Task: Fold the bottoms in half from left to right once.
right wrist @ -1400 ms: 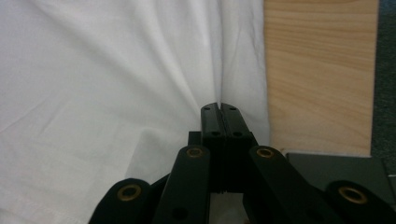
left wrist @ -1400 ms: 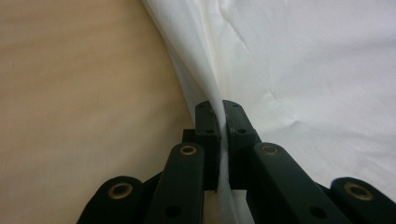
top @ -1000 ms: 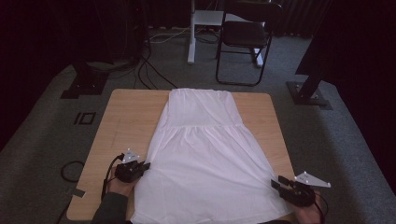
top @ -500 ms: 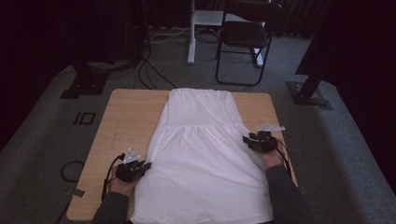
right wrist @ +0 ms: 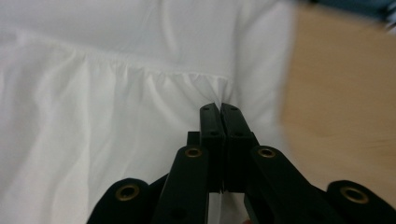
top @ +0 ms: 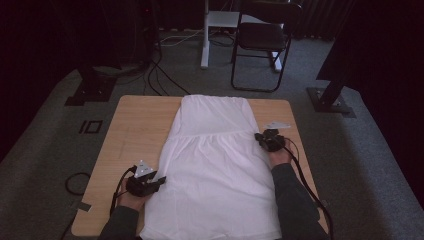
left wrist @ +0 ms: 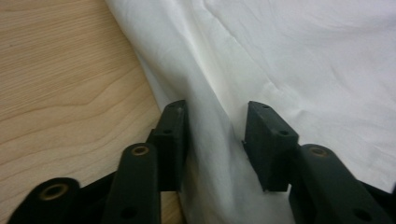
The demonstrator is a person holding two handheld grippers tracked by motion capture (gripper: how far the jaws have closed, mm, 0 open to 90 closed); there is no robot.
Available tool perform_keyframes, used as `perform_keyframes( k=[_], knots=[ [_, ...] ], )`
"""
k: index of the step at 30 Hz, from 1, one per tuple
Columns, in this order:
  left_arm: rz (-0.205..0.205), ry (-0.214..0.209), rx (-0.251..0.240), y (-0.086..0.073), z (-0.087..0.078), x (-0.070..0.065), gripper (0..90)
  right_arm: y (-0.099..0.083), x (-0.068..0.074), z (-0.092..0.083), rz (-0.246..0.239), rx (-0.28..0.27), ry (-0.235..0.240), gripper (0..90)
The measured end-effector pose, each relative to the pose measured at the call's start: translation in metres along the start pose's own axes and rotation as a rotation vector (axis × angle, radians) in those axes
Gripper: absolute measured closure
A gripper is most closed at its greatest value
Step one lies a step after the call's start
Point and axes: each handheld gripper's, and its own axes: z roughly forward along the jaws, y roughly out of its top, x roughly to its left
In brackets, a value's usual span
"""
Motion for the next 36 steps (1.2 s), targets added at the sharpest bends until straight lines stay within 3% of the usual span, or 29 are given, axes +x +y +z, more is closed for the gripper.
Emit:
perform_keyframes(
  k=[1, 3, 6, 9, 11, 13, 17, 20, 23, 28, 30, 31, 32, 34, 36],
  knots=[
    [0.000, -0.001, 0.001, 0.000, 0.000, 0.000, 57.5, 0.003, -0.002, -0.012, -0.004, -0.041, -0.041, 89.0],
    [0.007, 0.001, 0.003, 0.000, 0.000, -0.001, 56.1, 0.003, -0.008, -0.024, -0.003, -0.068, -0.099, 88.9],
    [0.017, -0.007, 0.000, 0.000, 0.001, -0.004, 54.5, -0.010, -0.020, -0.014, -0.002, 0.003, -0.153, 88.9],
    [0.025, -0.015, 0.002, 0.001, 0.002, -0.006, 51.6, -0.028, -0.026, 0.005, 0.022, 0.072, -0.144, 88.5],
    [-0.009, -0.042, 0.003, 0.002, 0.001, -0.002, 49.1, -0.037, -0.028, 0.015, 0.038, 0.101, -0.133, 88.4],
    [-0.030, -0.035, -0.025, 0.006, -0.002, 0.002, 47.2, -0.039, -0.028, 0.018, 0.045, 0.101, -0.132, 88.4],
    [-0.074, 0.006, -0.093, 0.034, -0.002, 0.017, 41.9, -0.037, -0.030, 0.018, 0.055, 0.115, -0.118, 88.3],
    [-0.093, 0.030, -0.080, 0.064, 0.018, 0.030, 37.2, -0.038, -0.031, 0.018, 0.063, 0.109, -0.112, 88.3],
    [-0.129, 0.018, -0.037, 0.091, 0.050, 0.041, 36.6, -0.039, -0.032, 0.018, 0.071, 0.103, -0.106, 88.4],
    [-0.138, 0.031, 0.048, 0.107, 0.091, 0.041, 36.6, -0.039, -0.033, 0.017, 0.090, 0.099, -0.096, 88.4],
    [-0.130, 0.032, 0.079, 0.104, 0.099, 0.041, 46.9, -0.040, -0.034, 0.017, 0.097, 0.096, -0.093, 88.4],
    [-0.106, 0.034, 0.070, 0.102, 0.098, 0.040, 60.8, -0.041, -0.034, 0.016, 0.108, 0.094, -0.085, 88.4],
    [-0.093, 0.019, 0.075, 0.100, 0.095, 0.040, 81.8, -0.042, -0.035, 0.016, 0.130, 0.091, -0.072, 88.5],
    [-0.071, 0.040, 0.069, 0.094, 0.089, 0.039, 88.0, -0.045, -0.037, 0.012, 0.170, 0.086, -0.040, 88.5],
    [-0.081, 0.025, 0.060, 0.087, 0.082, 0.040, 88.4, -0.049, -0.035, 0.007, 0.167, 0.085, -0.031, 88.5]
  ],
)
